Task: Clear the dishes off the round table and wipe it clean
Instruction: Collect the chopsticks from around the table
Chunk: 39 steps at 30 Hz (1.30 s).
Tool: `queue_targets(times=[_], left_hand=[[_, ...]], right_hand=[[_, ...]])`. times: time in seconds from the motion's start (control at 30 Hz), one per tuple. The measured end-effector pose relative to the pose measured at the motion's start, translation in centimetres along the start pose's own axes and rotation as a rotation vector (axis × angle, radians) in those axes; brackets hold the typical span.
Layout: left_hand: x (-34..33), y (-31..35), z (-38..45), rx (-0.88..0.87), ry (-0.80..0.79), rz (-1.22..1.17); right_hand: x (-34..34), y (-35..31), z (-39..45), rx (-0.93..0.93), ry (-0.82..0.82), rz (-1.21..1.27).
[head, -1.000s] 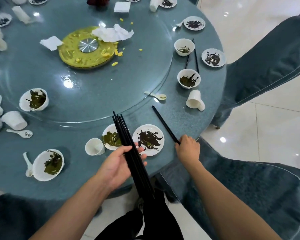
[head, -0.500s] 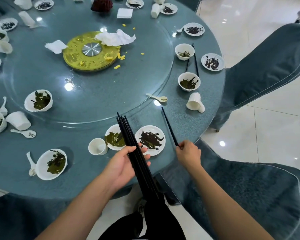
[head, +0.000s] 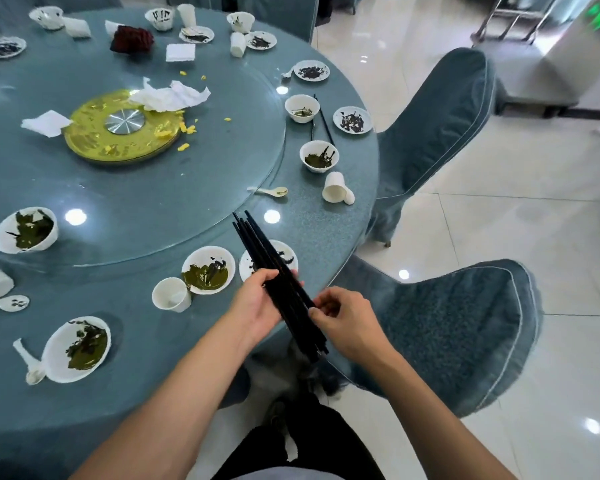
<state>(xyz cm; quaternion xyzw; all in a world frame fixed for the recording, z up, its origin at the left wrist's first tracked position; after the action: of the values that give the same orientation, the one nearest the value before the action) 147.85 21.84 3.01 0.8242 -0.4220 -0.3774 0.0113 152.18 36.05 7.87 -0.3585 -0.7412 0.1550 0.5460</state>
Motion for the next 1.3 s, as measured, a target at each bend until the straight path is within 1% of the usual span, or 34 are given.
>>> queue_targets(times=[0.1,0.3,0.47,0.6,0.73,0.83,0.93,1.03,1.2,1.3], left_hand=[[-0.9,-1.4,-0.4,0.006,-0.016,-0.025],[-3.0,-5.5,-1.3,0.026,-0.006,-0.008],[-5.6,-10.3,-1.4,0.044,-0.011,0.035],[-8.7,-15.0,-1.8,0.045,-0.025,0.021],[-11.6,-20.0,-2.1,0.059,-0.05,0.008],[-14.1,-23.7,-2.3,0.063,-0.086,-0.001],[-16.9,-26.9,-2.5,0.084,-0.113,0.009],[-19.7,-29.2,-2.1,0.087,-0.103,0.022],[-24.2,-30.6,0.1,0.076,-0.108,0.008],[-26.7,-30.5,2.6,0.064,-0.114,-0.007]], right_hand=[[0.7,0.8,-2.0,-0.001,-0.007,-0.049],[4.1,3.0,-4.8,0.045,0.062,-0.107],[8.9,7.0,-6.2,0.073,0.182,-0.108],[14.0,11.4,-7.5,0.148,0.291,-0.281],[18.6,16.0,-8.6,0.184,0.333,-0.432],[21.8,19.5,-9.0,0.185,0.358,-0.491],[24.7,22.4,-9.1,0.183,0.387,-0.508],[27.5,24.9,-8.5,0.173,0.409,-0.505],[31.0,27.7,-5.4,0.169,0.426,-0.507],[32.9,28.4,-2.2,0.189,0.408,-0.524]])
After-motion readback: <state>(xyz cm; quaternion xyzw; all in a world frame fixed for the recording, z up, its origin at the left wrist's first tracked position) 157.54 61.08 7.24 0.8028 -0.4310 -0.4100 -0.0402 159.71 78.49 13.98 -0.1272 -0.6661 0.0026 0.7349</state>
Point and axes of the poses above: each hand's wrist, its own z-axis towards the middle knuckle, its own x-axis out of the back of the hand, y = z × x, the point moved 10 cm from there along z, towards the middle knuckle, and after that the axes turned 10 degrees about -z, right-handed, at the moved point
